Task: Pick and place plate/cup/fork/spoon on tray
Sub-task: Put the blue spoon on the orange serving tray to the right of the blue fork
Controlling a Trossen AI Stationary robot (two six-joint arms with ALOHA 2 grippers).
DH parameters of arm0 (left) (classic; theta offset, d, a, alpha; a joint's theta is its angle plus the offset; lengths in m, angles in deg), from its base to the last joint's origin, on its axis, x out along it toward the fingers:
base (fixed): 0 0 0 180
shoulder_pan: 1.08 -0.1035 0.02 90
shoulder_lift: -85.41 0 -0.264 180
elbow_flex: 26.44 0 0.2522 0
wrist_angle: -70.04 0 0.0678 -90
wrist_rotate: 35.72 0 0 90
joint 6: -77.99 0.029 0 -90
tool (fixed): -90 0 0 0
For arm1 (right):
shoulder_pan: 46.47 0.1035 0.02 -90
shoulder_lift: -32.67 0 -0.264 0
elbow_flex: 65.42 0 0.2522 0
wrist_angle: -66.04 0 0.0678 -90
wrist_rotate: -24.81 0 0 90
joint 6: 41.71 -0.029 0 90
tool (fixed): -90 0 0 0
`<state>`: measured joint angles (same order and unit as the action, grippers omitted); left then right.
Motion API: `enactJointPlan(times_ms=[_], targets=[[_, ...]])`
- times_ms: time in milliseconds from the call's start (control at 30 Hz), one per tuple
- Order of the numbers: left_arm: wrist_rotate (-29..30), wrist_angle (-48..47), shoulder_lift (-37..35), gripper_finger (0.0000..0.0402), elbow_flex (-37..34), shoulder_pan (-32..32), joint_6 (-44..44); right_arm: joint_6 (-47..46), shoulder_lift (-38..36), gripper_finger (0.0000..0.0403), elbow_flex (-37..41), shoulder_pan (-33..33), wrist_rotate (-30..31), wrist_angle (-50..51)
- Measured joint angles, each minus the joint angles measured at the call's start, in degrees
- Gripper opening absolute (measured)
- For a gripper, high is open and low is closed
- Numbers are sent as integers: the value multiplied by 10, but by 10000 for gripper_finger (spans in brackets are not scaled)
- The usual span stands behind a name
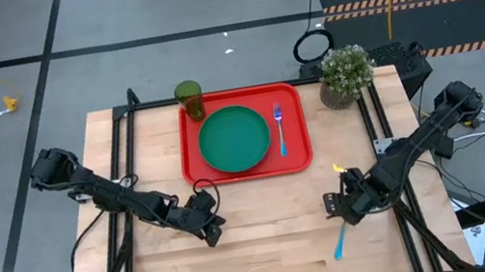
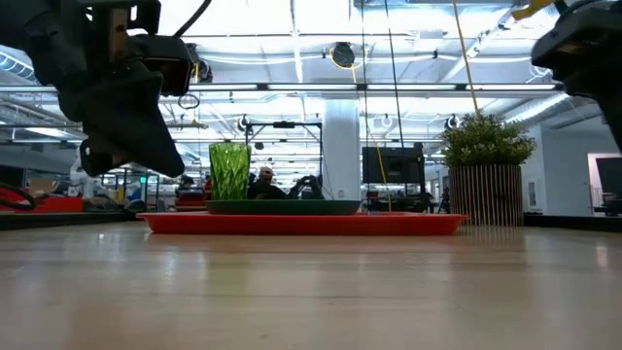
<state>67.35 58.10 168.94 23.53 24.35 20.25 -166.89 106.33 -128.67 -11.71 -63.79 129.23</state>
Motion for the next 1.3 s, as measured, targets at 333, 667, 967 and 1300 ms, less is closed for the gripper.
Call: enactJointPlan(times_ms=[333,667,967,1300], targets=[[4,-4,0,5,0,22,6,-43,47,250,0,41,-17,-36],[5,-48,0,5,0,33,-12,-49,62,250,0,55,-16,-60],[5,-52,0,5,0,39,-18,-62,62,249,0,55,-15,-11],[16,-51,0,5,0,39,-41,-67,62,249,58,53,-13,-100]])
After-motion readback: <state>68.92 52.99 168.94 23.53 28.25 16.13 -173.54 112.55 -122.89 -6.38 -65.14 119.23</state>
